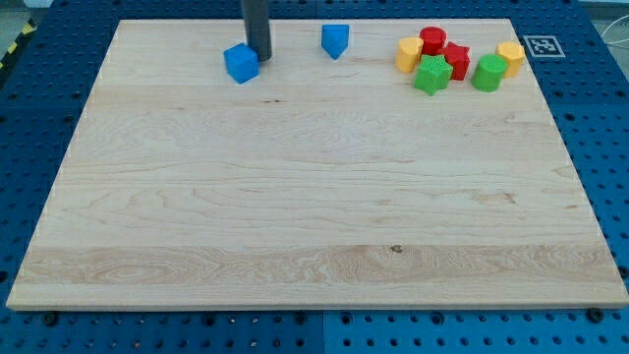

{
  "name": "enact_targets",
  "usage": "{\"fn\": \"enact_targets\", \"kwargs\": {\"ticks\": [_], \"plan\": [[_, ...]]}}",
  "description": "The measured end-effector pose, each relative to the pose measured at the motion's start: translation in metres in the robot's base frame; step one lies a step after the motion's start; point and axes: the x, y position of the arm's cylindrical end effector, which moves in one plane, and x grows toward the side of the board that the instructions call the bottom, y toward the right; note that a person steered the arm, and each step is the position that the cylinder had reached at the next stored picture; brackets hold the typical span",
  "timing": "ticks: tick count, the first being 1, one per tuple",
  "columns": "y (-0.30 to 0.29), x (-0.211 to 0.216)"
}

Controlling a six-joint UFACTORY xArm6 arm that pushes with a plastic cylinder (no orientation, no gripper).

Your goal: Slide the blue triangle to the bottom of the blue cube

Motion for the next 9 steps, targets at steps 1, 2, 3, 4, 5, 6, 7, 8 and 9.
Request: {"fn": "enact_targets", "kwargs": {"ticks": [1,2,3,4,5,6,7,8,9], "plan": [[-0.036,0.021],[-0.037,0.021],[-0.027,-0.008],[-0.001,-0.048],[0.030,-0.071],[0.074,-0.088],[0.109,-0.089],[0.121,-0.068],[0.121,-0.053]]}}
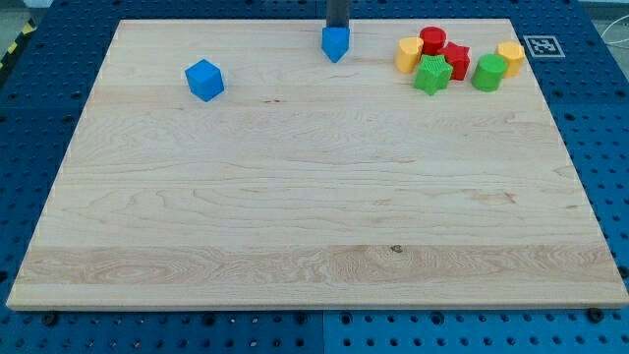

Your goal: Slide the blue triangle to the bottom of the blue cube

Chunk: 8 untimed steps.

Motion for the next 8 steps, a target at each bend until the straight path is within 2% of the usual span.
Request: {"fn": "enact_targets", "kwargs": {"ticks": [6,8], "plan": [[0.017,0.101],[0.006,0.135]]}}
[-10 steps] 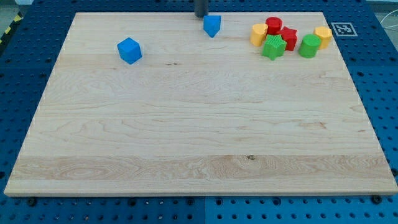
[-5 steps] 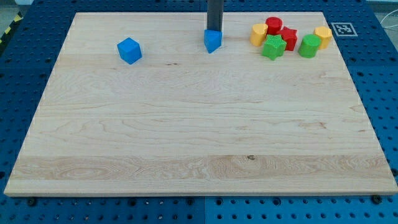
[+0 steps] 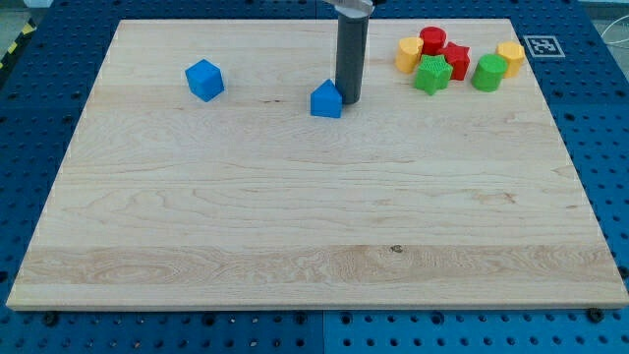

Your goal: Slide the blue triangle to the bottom of the blue cube

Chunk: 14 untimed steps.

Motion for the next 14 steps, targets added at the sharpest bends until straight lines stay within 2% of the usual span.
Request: {"fn": "enact_targets", "kwargs": {"ticks": [2,7,12,13,14], "plan": [[-0.029,0.024],[-0.133,0.007],[-0.150,0.009],[-0.110,0.026],[-0.121,0.059]]}}
